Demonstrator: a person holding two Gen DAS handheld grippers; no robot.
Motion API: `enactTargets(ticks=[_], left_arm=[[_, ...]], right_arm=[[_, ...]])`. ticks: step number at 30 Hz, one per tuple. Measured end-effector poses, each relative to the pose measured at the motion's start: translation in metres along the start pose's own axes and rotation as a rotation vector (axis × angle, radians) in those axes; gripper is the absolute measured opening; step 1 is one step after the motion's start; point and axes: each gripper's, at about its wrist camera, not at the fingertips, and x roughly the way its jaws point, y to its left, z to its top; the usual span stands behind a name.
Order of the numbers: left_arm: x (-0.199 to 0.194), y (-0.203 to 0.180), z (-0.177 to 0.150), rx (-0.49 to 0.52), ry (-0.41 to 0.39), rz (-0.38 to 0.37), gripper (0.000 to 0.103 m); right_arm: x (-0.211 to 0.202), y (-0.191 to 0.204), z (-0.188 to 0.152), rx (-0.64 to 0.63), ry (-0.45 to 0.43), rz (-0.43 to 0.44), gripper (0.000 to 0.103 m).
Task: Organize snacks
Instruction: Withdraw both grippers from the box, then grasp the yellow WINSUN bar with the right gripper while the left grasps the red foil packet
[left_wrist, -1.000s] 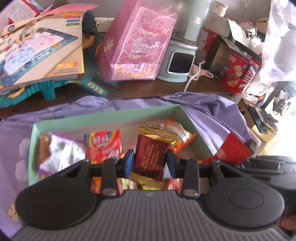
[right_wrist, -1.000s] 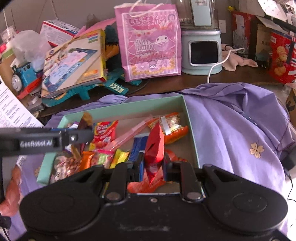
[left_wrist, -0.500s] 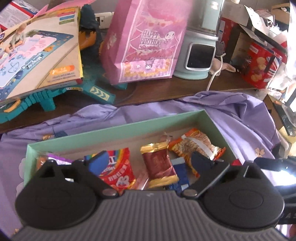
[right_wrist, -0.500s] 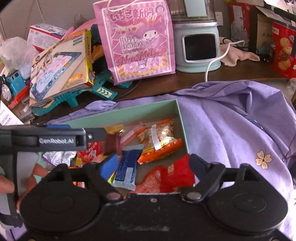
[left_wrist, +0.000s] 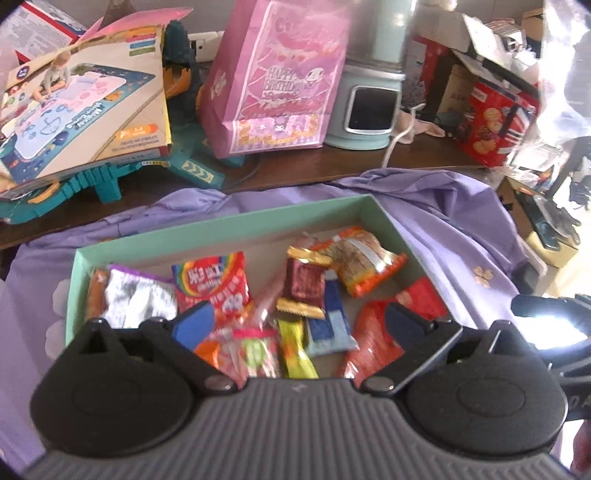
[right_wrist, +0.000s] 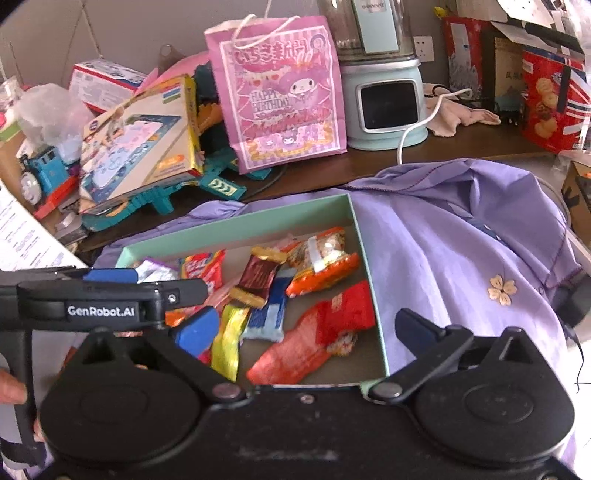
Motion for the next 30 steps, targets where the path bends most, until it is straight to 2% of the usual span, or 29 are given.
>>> enactTargets(ticks=[4, 8, 16, 17, 19, 20, 24, 27, 30], left_arm=[[-0.028, -0.009, -0.023, 0.016, -0.017, -0.019, 0.103], [-0.042, -0.016, -0.049, 0.016, -0.010, -0.034, 0.103], [-0.035, -0.024, -0.094, -0.008, 0.059, -0.043, 0.103], [-0.032, -0.024, -0.097, -0.006, 0.071, -0.044, 0.103], [-0.027, -0.024, -0.104, 0.003, 0.090, -0.040, 0.103], [-0.025, -0.024, -0.107, 0.006, 0.099, -0.038, 0.103], [-0.019, -0.021, -0.115, -0.002, 0.123, -0.042, 0.103], [-0.019, -0.018, -0.120, -0.005, 0.128, -0.041, 0.103], [-0.022, -0.015, -0.124, -0.015, 0.129, -0.051, 0.103]], right_arm=[[-0.024, -0.008, -0.021, -0.034, 0.004, -0.006, 0.103], [-0.030, -0.033, -0.044, -0.030, 0.043, -0.038, 0.103], [0.009, -0.062, -0.086, -0.116, 0.156, -0.082, 0.102], [0.014, -0.062, -0.090, -0.124, 0.165, -0.088, 0.100], [0.023, -0.062, -0.094, -0.130, 0.184, -0.078, 0.086], [0.027, -0.062, -0.097, -0.126, 0.194, -0.074, 0.083], [0.038, -0.060, -0.102, -0.114, 0.213, -0.082, 0.081], [0.035, -0.053, -0.102, -0.123, 0.202, -0.138, 0.055], [0.025, -0.052, -0.099, -0.086, 0.208, -0.108, 0.054]])
